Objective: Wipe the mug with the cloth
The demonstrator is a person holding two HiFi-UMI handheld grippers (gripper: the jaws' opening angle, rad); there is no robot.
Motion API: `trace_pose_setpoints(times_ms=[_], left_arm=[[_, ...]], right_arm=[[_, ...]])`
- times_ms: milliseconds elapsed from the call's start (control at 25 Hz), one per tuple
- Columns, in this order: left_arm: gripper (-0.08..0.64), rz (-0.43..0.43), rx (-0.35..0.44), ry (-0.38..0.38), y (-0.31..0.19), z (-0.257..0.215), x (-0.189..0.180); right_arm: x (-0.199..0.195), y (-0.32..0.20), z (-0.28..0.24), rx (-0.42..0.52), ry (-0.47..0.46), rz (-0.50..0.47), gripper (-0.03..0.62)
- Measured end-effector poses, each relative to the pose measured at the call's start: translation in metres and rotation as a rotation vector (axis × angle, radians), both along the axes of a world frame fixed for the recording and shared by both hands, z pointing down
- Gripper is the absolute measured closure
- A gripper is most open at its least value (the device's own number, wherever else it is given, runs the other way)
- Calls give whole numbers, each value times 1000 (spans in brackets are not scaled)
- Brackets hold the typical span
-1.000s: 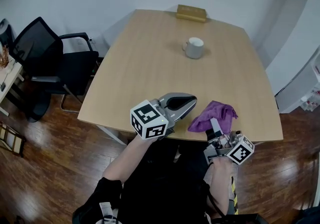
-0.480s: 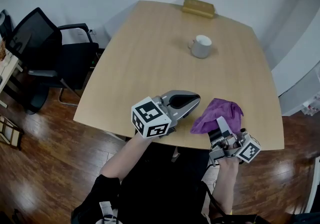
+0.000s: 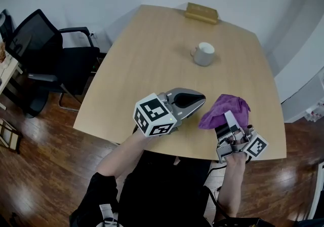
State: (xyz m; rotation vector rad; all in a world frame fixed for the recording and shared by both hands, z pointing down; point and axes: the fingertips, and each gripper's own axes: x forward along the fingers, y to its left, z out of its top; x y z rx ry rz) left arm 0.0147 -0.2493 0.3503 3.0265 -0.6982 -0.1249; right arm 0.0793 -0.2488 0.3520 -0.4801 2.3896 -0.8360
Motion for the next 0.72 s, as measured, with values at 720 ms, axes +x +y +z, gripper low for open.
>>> trace_pose_setpoints(times_ms=[720], left_arm=[[415,-293,-46,-292,-220,33,-63]], right_arm=[[-3,-135,10,-22,270,49,511]])
